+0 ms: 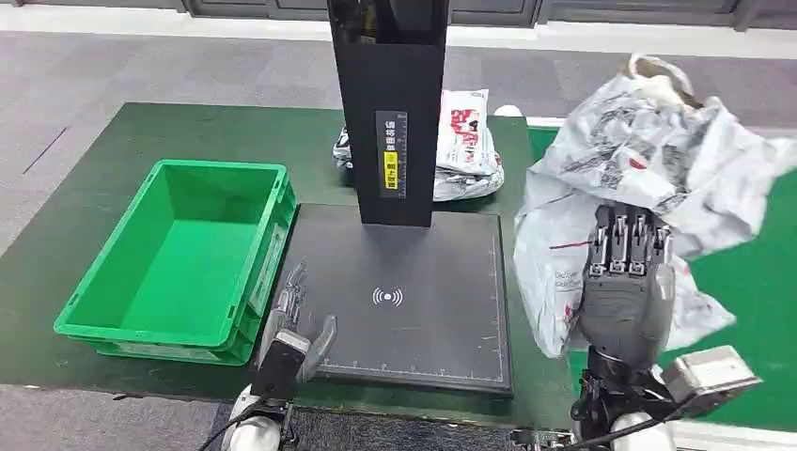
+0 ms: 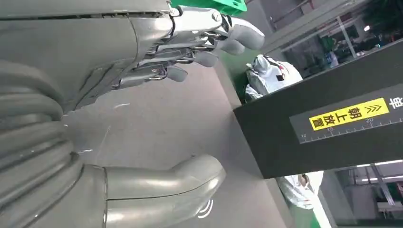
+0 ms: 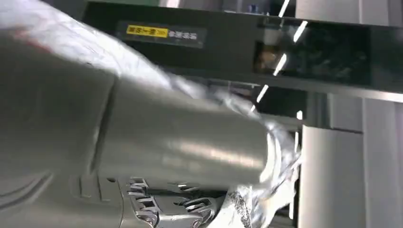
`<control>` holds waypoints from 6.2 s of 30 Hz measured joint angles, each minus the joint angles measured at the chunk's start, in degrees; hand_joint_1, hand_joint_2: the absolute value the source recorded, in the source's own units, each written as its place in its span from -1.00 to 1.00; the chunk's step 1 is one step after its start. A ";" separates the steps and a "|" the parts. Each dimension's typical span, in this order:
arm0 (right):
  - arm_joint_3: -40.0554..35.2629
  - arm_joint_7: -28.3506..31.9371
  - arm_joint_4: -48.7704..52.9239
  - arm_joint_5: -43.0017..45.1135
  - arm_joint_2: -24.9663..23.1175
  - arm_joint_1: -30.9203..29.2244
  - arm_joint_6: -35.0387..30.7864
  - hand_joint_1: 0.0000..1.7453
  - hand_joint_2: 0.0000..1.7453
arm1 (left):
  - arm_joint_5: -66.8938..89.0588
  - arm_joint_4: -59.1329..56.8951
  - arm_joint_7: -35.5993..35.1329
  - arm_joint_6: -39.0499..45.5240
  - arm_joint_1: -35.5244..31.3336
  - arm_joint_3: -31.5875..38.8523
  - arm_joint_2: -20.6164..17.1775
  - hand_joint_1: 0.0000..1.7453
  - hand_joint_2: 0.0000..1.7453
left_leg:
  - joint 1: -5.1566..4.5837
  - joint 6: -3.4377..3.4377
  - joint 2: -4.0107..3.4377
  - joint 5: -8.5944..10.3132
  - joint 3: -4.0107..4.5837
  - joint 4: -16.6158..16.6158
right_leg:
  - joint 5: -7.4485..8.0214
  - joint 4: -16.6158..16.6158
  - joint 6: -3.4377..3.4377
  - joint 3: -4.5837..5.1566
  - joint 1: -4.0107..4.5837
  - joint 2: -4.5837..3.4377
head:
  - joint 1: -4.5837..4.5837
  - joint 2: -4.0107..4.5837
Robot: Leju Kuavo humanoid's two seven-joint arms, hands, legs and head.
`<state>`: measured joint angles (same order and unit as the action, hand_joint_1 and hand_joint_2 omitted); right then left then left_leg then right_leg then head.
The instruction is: Moved the parcel from conveyor to table for the left to box.
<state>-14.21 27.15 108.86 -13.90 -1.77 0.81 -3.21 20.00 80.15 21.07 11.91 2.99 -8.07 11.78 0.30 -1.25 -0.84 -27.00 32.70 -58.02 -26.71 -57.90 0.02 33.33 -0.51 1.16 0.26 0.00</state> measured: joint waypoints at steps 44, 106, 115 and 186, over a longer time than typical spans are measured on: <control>-4.13 -14.03 -62.55 14.67 -13.36 -31.80 30.32 -1.00 -1.00 | -4.72 -7.34 -0.42 -0.98 -6.23 -2.91 1.03 -1.00 1.00 | 0.08 -0.13 -0.04 0.32 0.14 0.01 | 0.27 -0.08 0.11 0.15 0.10 -0.07 | 0.00 0.00; -13.07 -15.84 -47.85 25.81 -6.93 -17.96 20.51 -1.00 -1.00 | -1.20 -4.07 -2.51 5.86 -2.28 5.31 -0.52 1.00 1.00 | 0.05 -0.09 -0.02 0.24 0.21 0.00 | 0.25 -0.07 0.12 0.25 0.05 -0.05 | 0.00 0.00; -5.94 -10.53 -22.36 9.48 -4.92 -6.04 14.29 -1.00 -1.00 | 1.88 -0.70 -3.17 4.98 0.04 6.86 0.07 -1.00 1.00 | 0.05 -0.12 -0.01 0.21 0.24 0.01 | 0.20 -0.06 0.10 0.30 0.05 -0.03 | 0.00 0.00; 19.48 -5.90 -4.02 4.22 -10.78 11.32 5.99 -1.00 1.00 | 66.71 -35.13 -35.19 3.21 -37.09 -17.94 -4.02 -1.00 1.00 | 0.00 -0.06 -0.08 0.29 0.19 0.00 | 0.26 -0.03 0.07 0.21 0.00 -0.07 | 0.00 0.00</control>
<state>5.27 21.25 104.85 -9.68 -12.55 12.13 2.78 86.71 45.02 -14.12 15.12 -34.10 -26.01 7.76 0.30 -1.31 -0.92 -26.71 32.88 -58.02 -26.45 -57.93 0.10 33.54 -0.51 1.10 0.26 0.00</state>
